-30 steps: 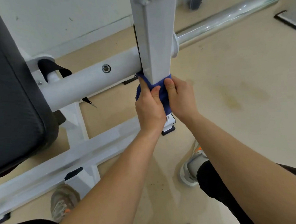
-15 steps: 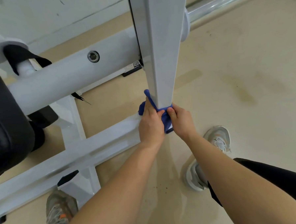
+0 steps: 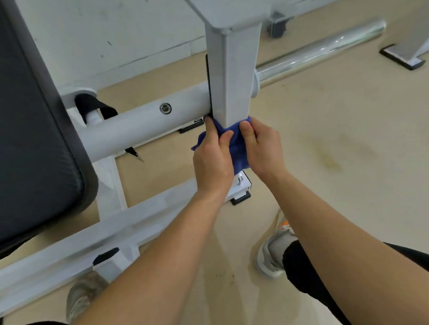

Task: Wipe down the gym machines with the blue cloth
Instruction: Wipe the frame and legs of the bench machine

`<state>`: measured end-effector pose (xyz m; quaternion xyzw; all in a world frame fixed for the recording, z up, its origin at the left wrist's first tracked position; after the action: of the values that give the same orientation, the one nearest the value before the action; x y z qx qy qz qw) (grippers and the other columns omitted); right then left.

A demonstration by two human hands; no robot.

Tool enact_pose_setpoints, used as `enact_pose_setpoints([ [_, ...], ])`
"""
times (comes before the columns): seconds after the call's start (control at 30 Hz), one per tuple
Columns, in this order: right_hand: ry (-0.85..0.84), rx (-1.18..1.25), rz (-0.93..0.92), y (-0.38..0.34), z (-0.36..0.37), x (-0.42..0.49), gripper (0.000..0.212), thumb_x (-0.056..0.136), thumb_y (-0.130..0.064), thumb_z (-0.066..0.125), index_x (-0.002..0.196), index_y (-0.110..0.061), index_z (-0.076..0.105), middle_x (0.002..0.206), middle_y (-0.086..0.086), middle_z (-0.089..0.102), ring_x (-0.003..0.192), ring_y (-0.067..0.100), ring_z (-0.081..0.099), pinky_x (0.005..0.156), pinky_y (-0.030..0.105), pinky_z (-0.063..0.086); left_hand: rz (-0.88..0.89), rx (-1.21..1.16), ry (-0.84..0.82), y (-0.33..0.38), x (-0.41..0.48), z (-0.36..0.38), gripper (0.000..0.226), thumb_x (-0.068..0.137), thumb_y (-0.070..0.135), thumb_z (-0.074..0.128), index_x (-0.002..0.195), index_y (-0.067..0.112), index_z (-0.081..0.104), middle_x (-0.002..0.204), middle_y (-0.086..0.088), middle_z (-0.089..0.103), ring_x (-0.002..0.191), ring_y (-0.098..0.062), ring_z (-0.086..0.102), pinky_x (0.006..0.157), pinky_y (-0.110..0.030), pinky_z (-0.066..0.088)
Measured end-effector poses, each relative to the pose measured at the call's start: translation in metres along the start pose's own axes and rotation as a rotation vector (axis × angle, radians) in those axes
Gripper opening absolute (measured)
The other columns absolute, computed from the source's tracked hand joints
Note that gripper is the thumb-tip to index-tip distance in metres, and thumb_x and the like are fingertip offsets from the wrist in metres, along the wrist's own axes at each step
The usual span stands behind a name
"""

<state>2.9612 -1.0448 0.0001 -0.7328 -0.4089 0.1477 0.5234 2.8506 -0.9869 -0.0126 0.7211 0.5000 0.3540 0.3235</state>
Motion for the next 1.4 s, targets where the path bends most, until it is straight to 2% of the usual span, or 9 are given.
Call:
enact_pose_setpoints([
  [0.17, -0.028, -0.031, 0.072, 0.032, 0.017, -0.008, 0.027, 0.102, -0.017, 0.043, 0.079, -0.029, 0.05, 0.065, -0.014, 0.057, 0.061, -0.005, 0.051, 0.053, 0.013, 0.033, -0.059, 0.003, -0.081, -0.016, -0.006, 0.014, 0.066, 0.1, 0.025, 0.048, 0.157, 0.032, 0.014, 0.126, -0.002, 0.059, 0.106, -0.022, 0.056, 0.073, -0.017, 0.029],
  [0.33, -0.174, -0.119, 0.216, 0.105, 0.051, -0.027, 0.018, 0.101, -0.017, 0.046, 0.092, -0.027, 0.058, 0.072, -0.012, 0.06, 0.067, 0.001, 0.055, 0.053, 0.013, 0.035, -0.091, 0.181, -0.292, -0.084, -0.014, 0.049, 0.06, 0.098, 0.03, 0.049, 0.153, 0.03, 0.023, 0.103, 0.007, 0.05, 0.09, -0.014, 0.049, 0.068, -0.025, 0.03],
  [0.5, -0.23, -0.154, 0.298, 0.167, 0.081, -0.04, 0.019, 0.101, -0.017, 0.048, 0.086, -0.025, 0.055, 0.069, -0.009, 0.059, 0.068, 0.02, 0.052, 0.055, 0.015, 0.036, 0.178, 0.538, -0.342, -0.14, -0.009, 0.075, 0.063, 0.089, 0.035, 0.065, 0.14, 0.003, 0.046, 0.134, -0.008, 0.057, 0.127, -0.021, 0.05, 0.092, -0.032, 0.048],
  [0.77, -0.094, -0.166, 0.441, 0.156, 0.087, -0.058, 0.017, 0.094, -0.013, 0.054, 0.083, -0.012, 0.067, 0.069, 0.006, 0.068, 0.066, 0.026, 0.059, 0.063, 0.037, 0.046, 0.499, 0.814, -0.328, -0.141, -0.025, 0.062, 0.044, 0.069, 0.02, 0.082, 0.11, 0.01, 0.069, 0.11, -0.009, 0.069, 0.11, -0.024, 0.063, 0.089, -0.03, 0.052],
  [0.9, -0.082, -0.01, 0.53, 0.125, 0.086, -0.093, 0.028, 0.089, -0.003, 0.048, 0.086, -0.017, 0.072, 0.075, 0.0, 0.071, 0.075, 0.021, 0.065, 0.068, 0.033, 0.052, 0.301, 0.583, -0.419, -0.13, -0.05, 0.028, 0.015, 0.087, 0.018, 0.065, 0.101, 0.02, 0.067, 0.083, -0.002, 0.064, 0.074, -0.024, 0.066, 0.052, -0.033, 0.047],
  [1.03, -0.275, 0.249, 0.604, 0.099, 0.088, -0.14, 0.04, 0.091, -0.002, 0.044, 0.098, -0.026, 0.074, 0.085, -0.009, 0.071, 0.081, 0.01, 0.063, 0.066, 0.017, 0.047, 0.052, 0.314, -0.468, -0.126, -0.079, -0.002, 0.02, 0.096, 0.028, 0.051, 0.103, 0.022, 0.069, 0.089, 0.002, 0.067, 0.08, -0.022, 0.062, 0.066, -0.031, 0.046],
  [1.13, -0.348, 0.481, 0.74, 0.088, 0.087, -0.159, 0.044, 0.094, -0.006, 0.042, 0.101, -0.037, 0.073, 0.102, -0.002, 0.074, 0.094, 0.018, 0.067, 0.077, 0.036, 0.055, -0.098, 0.13, -0.422, -0.117, -0.087, -0.011, 0.013, 0.09, 0.023, 0.066, 0.102, 0.023, 0.071, 0.091, 0.004, 0.071, 0.084, -0.015, 0.063, 0.071, -0.023, 0.041],
  [1.3, -0.242, 0.72, 0.742, 0.091, 0.069, -0.158, 0.041, 0.1, -0.005, 0.045, 0.129, -0.027, 0.063, 0.114, 0.001, 0.073, 0.102, 0.017, 0.07, 0.082, 0.035, 0.058, -0.248, -0.058, -0.614, -0.098, -0.098, 0.001, 0.015, 0.096, 0.032, 0.058, 0.103, 0.038, 0.07, 0.099, 0.013, 0.071, 0.091, -0.008, 0.063, 0.077, -0.024, 0.046],
  [1.4, -0.089, 0.471, 0.698, 0.11, 0.054, -0.142, 0.032, 0.092, 0.004, 0.052, 0.11, -0.014, 0.07, 0.098, 0.006, 0.074, 0.094, 0.021, 0.069, 0.082, 0.032, 0.056, -0.192, 0.073, -0.736, -0.1, -0.09, 0.007, 0.021, 0.097, 0.041, 0.052, 0.095, 0.034, 0.071, 0.083, 0.012, 0.07, 0.076, -0.016, 0.059, 0.063, -0.026, 0.042],
])
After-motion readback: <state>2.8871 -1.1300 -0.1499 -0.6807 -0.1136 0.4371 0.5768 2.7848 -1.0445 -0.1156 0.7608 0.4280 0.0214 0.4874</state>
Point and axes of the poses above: each hand's wrist, its own x-axis towards the middle knuckle, its own z-axis out of the palm, y = z × x, the point moved 5 cm from there along x, towards the middle knuckle
